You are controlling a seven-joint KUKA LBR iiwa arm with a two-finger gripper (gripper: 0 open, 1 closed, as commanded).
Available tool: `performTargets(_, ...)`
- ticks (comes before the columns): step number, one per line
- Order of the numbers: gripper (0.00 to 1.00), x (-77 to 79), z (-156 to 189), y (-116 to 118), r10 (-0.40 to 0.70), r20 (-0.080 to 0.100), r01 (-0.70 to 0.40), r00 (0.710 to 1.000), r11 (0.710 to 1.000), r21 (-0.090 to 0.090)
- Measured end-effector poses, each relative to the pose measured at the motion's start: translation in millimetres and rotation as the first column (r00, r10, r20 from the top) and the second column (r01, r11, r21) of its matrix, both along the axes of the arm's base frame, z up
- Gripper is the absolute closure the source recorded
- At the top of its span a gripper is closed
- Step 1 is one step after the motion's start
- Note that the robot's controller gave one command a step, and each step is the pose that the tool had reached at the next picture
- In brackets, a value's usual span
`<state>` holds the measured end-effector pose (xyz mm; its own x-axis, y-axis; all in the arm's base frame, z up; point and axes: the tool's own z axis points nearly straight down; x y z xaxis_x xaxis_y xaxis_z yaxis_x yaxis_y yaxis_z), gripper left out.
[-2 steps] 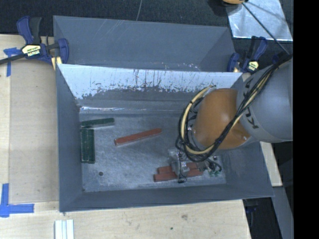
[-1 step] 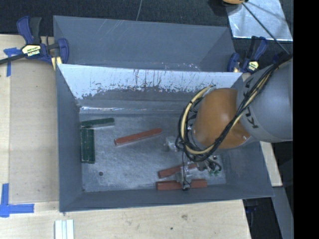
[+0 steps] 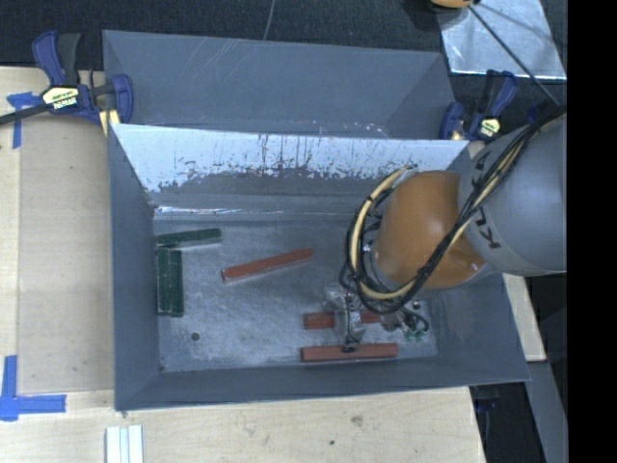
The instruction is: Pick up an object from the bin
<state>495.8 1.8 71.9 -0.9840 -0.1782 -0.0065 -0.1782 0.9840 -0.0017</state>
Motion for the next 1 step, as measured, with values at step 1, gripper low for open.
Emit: performTargets(1, 1.00, 0.0, 0.0, 0.0, 0.000, 0.000, 0.000, 1.000, 1.000, 0.000)
